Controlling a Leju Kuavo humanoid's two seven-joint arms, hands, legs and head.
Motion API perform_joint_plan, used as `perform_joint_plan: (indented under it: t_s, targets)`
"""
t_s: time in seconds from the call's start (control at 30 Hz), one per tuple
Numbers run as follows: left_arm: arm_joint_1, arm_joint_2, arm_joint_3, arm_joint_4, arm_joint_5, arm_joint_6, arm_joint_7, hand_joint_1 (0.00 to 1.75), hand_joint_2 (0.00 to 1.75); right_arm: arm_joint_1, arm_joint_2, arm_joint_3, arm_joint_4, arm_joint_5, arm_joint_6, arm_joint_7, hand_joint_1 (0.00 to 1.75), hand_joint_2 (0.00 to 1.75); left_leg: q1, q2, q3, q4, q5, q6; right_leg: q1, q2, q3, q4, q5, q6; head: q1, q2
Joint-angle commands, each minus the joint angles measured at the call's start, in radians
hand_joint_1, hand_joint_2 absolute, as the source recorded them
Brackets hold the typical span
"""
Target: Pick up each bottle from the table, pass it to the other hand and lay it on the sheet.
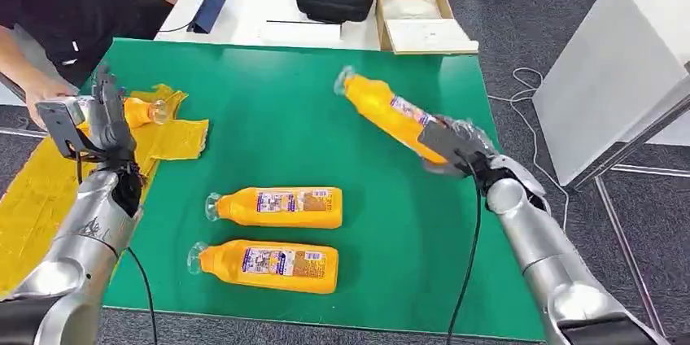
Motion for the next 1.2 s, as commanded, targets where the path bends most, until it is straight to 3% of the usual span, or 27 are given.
perform_joint_plan:
  t_s: [0.03,0.17,0.3,0.47,0.6,0.8,1.2]
  targets:
    - [0.027,-0.02,-0.017,-0.059,0.019,-0.015,0.026,0.0,1.75,-0.006,0.027,-0.032,-0.248,-0.026,0.017,0.045,1.71,1.75,0.0,0.0,0.002,0.0,-0.001,-0.001,0.001,-0.001,0.002,0.0,-0.001,-0.002,0.0,0.0]
    - [0.06,-0.054,-0.049,-0.113,0.071,-0.116,0.054,0.0,1.75,-0.037,0.117,0.015,-0.231,-0.037,-0.008,0.031,1.71,1.75,0.0,0.001,0.003,0.001,-0.002,-0.002,0.001,0.0,0.003,0.0,-0.002,-0.003,0.0,0.0]
    - [0.16,-0.093,-0.122,-0.271,0.214,-0.203,0.154,0.0,1.75,-0.118,0.261,0.176,-0.114,-0.06,-0.06,0.045,1.68,1.75,0.0,0.008,0.006,0.0,-0.004,-0.002,0.001,0.007,0.004,0.0,-0.001,-0.003,0.0,0.0]
    - [0.214,-0.11,-0.241,-0.419,0.381,-0.241,0.278,0.0,1.75,-0.168,0.371,0.323,-0.011,-0.133,-0.107,0.083,1.69,1.75,0.001,0.011,0.005,0.001,-0.004,-0.002,0.001,0.009,0.001,0.001,-0.002,-0.003,0.0,0.0]
    - [0.203,-0.103,-0.294,-0.419,0.427,-0.237,0.281,0.0,1.75,-0.162,0.358,0.367,-0.026,-0.162,-0.13,0.093,1.69,1.75,0.003,0.005,0.006,0.001,-0.004,-0.002,0.002,0.003,0.005,0.001,-0.004,-0.004,0.0,0.0]
    - [0.177,-0.181,-0.385,-0.454,0.497,-0.263,0.345,0.0,1.75,-0.106,0.427,0.432,0.0,-0.117,-0.18,0.129,1.68,1.75,0.002,0.0,0.002,0.0,-0.001,-0.001,0.001,0.0,0.003,0.0,-0.002,-0.003,0.0,0.0]
    - [0.177,-0.165,-0.395,-0.458,0.508,-0.248,0.341,0.0,1.75,-0.119,0.426,0.432,0.018,-0.118,-0.19,0.123,1.68,1.75,0.0,0.001,0.002,0.0,-0.001,-0.002,0.001,0.001,0.002,-0.001,-0.002,-0.002,0.0,0.0]
